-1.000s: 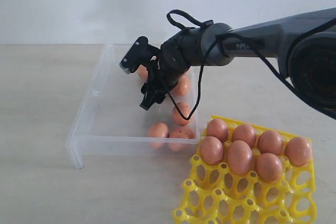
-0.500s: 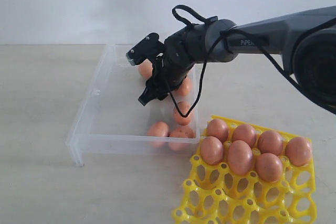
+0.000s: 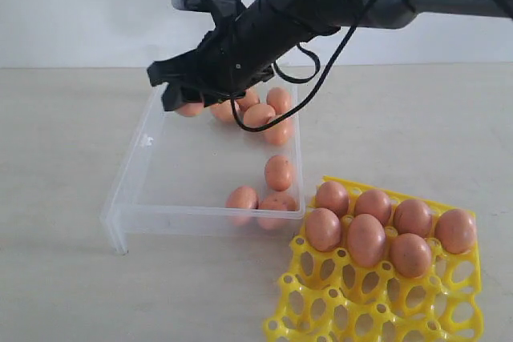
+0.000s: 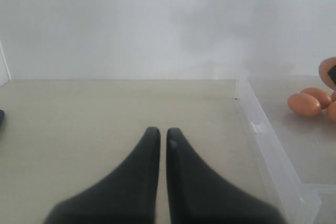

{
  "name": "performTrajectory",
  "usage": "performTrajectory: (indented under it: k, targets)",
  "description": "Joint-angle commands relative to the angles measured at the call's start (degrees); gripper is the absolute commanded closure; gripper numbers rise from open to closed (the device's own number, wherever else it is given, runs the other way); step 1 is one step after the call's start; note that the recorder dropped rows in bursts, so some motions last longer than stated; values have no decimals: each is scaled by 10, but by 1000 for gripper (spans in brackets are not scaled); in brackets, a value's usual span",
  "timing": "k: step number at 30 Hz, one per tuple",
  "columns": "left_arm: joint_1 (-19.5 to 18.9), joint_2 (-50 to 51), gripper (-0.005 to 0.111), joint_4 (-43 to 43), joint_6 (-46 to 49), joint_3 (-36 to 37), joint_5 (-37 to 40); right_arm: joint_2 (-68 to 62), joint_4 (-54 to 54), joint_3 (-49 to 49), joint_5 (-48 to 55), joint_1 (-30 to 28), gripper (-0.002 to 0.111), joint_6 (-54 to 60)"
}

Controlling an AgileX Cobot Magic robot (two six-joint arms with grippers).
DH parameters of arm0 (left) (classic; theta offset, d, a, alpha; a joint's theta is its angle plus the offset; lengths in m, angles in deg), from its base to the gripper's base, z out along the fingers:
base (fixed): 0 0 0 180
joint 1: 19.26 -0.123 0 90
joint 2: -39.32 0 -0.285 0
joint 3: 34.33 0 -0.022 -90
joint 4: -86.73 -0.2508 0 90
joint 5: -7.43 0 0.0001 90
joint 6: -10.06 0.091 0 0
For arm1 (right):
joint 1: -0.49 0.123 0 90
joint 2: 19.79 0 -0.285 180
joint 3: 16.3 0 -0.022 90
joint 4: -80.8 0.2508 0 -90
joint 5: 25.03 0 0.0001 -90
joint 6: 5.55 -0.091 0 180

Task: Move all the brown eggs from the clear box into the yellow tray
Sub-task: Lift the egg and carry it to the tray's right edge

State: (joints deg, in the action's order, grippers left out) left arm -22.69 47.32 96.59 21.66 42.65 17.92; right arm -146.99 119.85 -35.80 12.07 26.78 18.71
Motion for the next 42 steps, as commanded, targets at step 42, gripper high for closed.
performTrajectory:
  k: [42]
  targets:
    - [0,-2,103,-1,0,2,-2,769,217,638,-634,-4,108,550]
